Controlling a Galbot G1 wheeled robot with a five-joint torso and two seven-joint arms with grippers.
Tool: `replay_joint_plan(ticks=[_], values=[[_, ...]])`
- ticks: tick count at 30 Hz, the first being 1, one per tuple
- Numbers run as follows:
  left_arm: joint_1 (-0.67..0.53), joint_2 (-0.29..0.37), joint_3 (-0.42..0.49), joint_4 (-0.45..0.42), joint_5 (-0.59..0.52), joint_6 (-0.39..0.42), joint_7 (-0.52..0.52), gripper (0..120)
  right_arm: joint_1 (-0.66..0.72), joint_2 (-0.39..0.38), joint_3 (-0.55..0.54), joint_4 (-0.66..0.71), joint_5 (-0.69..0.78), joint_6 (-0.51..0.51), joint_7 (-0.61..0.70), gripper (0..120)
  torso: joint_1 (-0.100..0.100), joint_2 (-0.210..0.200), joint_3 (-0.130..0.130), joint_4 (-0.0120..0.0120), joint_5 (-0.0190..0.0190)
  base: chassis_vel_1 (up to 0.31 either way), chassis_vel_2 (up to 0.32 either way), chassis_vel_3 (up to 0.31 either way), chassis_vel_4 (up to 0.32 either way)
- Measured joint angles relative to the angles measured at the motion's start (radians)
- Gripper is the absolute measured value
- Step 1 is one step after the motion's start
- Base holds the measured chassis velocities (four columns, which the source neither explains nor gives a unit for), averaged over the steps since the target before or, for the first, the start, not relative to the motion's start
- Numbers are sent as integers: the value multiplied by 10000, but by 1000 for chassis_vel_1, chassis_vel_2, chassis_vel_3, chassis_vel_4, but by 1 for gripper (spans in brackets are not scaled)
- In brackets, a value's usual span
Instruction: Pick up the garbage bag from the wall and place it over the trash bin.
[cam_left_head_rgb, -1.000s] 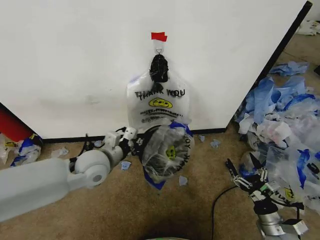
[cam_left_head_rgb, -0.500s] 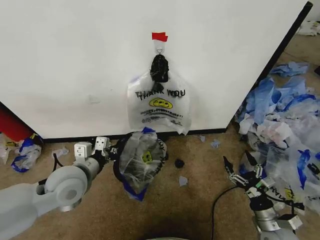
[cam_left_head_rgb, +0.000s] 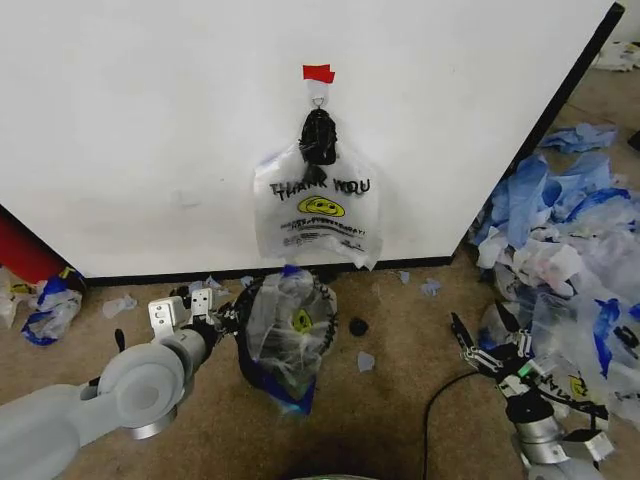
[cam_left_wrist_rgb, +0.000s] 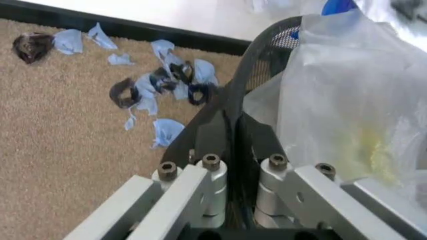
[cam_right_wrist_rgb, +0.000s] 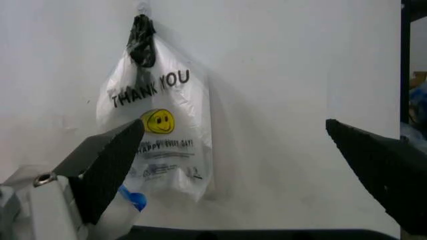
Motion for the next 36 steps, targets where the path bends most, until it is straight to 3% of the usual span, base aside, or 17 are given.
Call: replay_joint_plan(ticks=[9,18,25,29,36], values=[[1590,-264,-1343,32,365,-270,-11,2,82,-61,-42,-15,-12,-17,0,100,0,0,0,2,-1,0,0,0,0],[2633,-566,-1843,-51,796,-475,-62,2,127,-35,-79,38,-106,-51,12,100,0,-1,0,3,-3,0,0,0,0],[2920,-732,-2083,-613,359,-423,-483,2,68,63,-42,121,-199,-54,14,100,0,0,0,-3,-1,0,0,0,0],[3776,-824,-2510,-1084,112,-181,-740,15,44,172,-37,136,-269,-54,14,100,0,0,-1,1,0,0,0,0,0],[4445,-976,-2786,-1098,465,-215,-885,40,50,285,-42,143,-357,-55,11,100,0,0,-1,1,-1,0,0,0,0]])
